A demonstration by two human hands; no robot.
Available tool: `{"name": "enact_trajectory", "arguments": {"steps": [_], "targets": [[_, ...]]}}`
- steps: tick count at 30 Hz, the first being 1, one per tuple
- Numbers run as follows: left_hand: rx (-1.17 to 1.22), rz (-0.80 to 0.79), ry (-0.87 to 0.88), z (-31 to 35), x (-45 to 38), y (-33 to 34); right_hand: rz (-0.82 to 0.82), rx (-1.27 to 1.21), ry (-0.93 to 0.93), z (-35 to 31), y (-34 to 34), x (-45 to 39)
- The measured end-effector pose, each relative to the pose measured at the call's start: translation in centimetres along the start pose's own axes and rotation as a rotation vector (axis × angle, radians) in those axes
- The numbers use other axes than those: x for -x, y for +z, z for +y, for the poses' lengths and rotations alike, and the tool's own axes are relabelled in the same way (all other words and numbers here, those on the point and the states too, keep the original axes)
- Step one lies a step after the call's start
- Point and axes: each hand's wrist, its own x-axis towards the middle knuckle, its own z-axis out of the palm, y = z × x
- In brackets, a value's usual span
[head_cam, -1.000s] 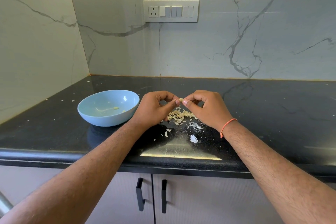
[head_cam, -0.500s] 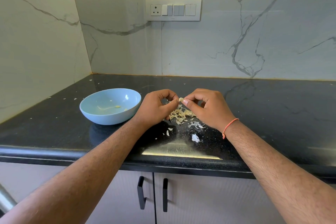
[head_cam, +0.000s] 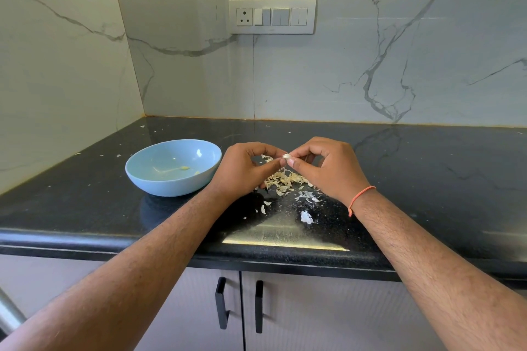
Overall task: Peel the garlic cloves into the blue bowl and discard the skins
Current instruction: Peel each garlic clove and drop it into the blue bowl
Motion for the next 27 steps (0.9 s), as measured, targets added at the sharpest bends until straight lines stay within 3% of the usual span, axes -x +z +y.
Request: {"name": "enact_trajectory", "arguments": {"steps": [7,19,27], "targets": [[0.045,-0.033,-0.04,0.1,-0.01,0.12,0.014,-0.037,0.012,-0.23,0.02,0.0],[0.052,0.043,0.019,-0.41,-0.12,-0.14,0.006,-0.055,0.038,-0.34,-0.13,0.09],[0.021,0.05,0.017,-0.2,-0.08,-0.07,0.006,-0.059,0.135,-0.31,-0.01,0.07]]}}
